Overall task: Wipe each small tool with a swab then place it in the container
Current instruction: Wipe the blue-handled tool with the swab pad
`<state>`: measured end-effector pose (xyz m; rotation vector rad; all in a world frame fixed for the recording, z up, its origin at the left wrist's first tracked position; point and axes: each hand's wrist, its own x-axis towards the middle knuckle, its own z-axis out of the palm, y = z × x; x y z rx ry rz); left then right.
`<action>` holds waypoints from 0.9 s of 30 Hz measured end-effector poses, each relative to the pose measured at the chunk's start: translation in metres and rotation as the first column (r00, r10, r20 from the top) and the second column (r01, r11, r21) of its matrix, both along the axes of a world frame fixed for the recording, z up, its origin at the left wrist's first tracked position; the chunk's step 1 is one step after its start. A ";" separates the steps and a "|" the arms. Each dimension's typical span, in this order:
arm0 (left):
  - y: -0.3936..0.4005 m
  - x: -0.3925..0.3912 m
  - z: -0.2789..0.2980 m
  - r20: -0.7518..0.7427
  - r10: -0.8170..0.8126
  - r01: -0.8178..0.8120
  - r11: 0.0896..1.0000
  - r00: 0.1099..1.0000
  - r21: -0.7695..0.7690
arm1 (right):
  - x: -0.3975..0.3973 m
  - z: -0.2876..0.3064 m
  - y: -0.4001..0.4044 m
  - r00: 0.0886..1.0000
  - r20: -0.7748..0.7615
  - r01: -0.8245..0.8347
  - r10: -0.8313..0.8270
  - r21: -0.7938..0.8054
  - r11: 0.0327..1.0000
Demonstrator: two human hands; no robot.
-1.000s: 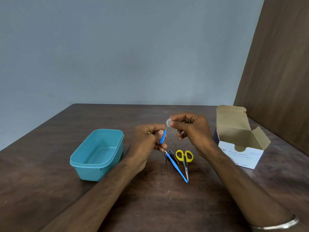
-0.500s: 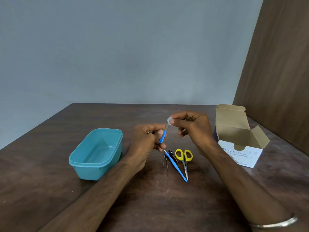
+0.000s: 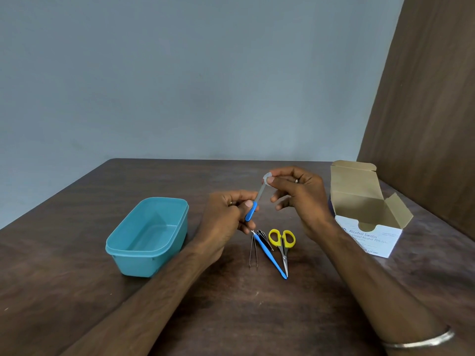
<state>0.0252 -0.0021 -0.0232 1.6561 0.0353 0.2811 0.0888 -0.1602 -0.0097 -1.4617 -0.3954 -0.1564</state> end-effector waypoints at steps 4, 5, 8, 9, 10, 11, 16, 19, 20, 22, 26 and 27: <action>-0.002 0.001 0.001 -0.005 0.005 -0.005 0.998 1.000 0.058 | 0.001 0.000 0.000 1.000 -0.012 0.010 -0.009 0.015 1.000; -0.002 0.000 0.002 -0.004 0.004 -0.004 0.998 1.000 0.055 | 0.001 0.000 0.000 1.000 -0.011 0.011 -0.011 0.015 1.000; -0.001 0.000 0.001 0.015 0.003 -0.004 0.998 1.000 0.056 | 0.000 0.000 0.000 1.000 -0.006 0.012 -0.012 0.020 1.000; -0.001 0.000 0.001 0.028 0.005 -0.007 0.998 1.000 0.067 | 0.000 0.000 -0.001 1.000 -0.007 0.006 -0.006 0.023 1.000; -0.002 0.000 0.000 0.042 0.012 -0.016 0.997 0.999 0.080 | 0.000 -0.001 -0.001 1.000 -0.009 -0.001 0.001 0.025 1.000; -0.002 0.000 0.000 0.055 0.025 -0.031 0.995 0.998 0.095 | 0.000 -0.001 -0.001 1.000 -0.011 -0.008 0.009 0.028 1.000; -0.003 0.000 0.001 0.109 0.115 -0.128 0.984 0.987 0.127 | 0.000 0.000 -0.001 0.996 -0.086 -0.025 0.036 0.122 0.992; -0.002 -0.002 0.003 0.131 0.139 -0.157 0.978 0.982 0.140 | 0.000 0.000 -0.001 0.988 -0.137 -0.048 0.069 0.152 0.987; -0.003 -0.002 0.004 0.138 0.138 -0.158 0.976 0.981 0.152 | 0.000 0.000 -0.001 0.986 -0.149 -0.056 0.079 0.154 0.986; -0.004 -0.003 0.004 0.147 0.132 -0.157 0.972 0.980 0.174 | 0.000 -0.001 0.000 0.981 -0.165 -0.075 0.100 0.151 0.986; -0.004 -0.004 0.005 0.153 0.130 -0.162 0.963 0.980 0.216 | 0.000 -0.001 0.000 0.974 -0.176 -0.115 0.144 0.164 0.980; -0.004 -0.004 0.005 0.153 0.129 -0.162 0.961 0.980 0.225 | 0.000 -0.001 0.001 0.973 -0.179 -0.119 0.148 0.166 0.979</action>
